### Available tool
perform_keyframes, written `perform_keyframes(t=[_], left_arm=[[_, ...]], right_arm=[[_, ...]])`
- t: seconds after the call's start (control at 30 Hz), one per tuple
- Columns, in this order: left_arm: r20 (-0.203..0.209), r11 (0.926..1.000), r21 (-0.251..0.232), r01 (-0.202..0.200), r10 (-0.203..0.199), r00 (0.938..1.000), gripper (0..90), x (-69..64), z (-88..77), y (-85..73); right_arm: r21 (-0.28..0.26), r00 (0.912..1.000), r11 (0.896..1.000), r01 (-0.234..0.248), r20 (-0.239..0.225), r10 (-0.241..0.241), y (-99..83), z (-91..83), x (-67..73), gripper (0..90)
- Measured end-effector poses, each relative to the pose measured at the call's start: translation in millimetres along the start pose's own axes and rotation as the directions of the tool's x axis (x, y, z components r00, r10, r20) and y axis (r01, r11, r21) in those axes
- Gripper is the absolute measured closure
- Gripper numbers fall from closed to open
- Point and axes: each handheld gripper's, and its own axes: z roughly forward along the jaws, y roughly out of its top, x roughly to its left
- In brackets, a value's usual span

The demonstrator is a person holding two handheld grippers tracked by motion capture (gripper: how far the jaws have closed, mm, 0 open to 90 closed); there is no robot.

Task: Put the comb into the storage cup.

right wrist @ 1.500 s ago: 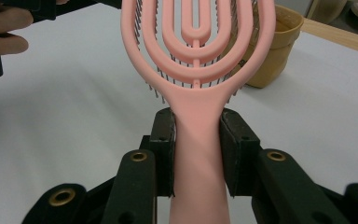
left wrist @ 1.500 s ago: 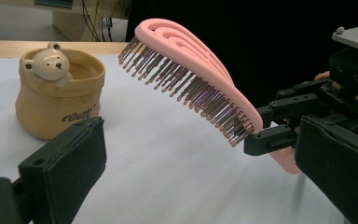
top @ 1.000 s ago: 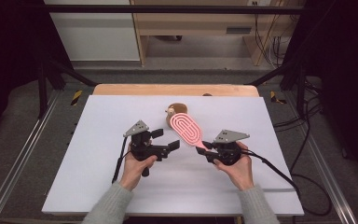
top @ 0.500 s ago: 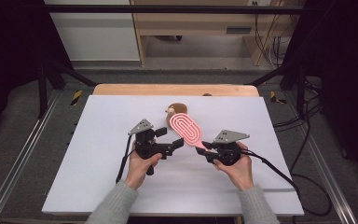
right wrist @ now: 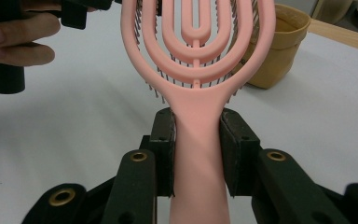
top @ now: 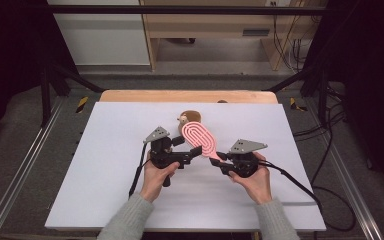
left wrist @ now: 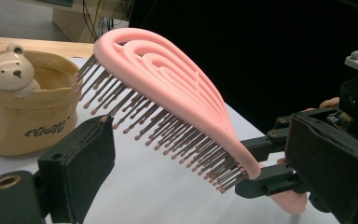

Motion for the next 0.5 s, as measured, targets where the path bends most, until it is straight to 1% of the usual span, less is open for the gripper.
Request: perform_keyframes(t=[0.2, 0.27, 0.5], left_arm=[[-0.009, 0.9999, -0.002, 0.012, -0.012, 0.9999, 11.9, -1.3, 5.3, 0.0], [-0.011, 0.9999, 0.006, 0.014, -0.014, 0.9998, 12.4, -1.6, 7.3, -0.4], [-0.003, 0.9995, 0.009, 0.029, -0.029, 0.9996, 16.1, -3.5, 13.9, -2.6]], right_arm=[[-0.001, 1.0000, 1.000, 0.001, -0.003, -0.001, 0.1, -0.1, 0.3, 69.2], [-0.003, 1.0000, 1.000, 0.002, -0.004, -0.002, 0.2, -0.1, 0.4, 69.2], [-0.006, 1.0000, 1.000, 0.002, -0.007, -0.002, 0.3, 0.0, 0.9, 69.2]])
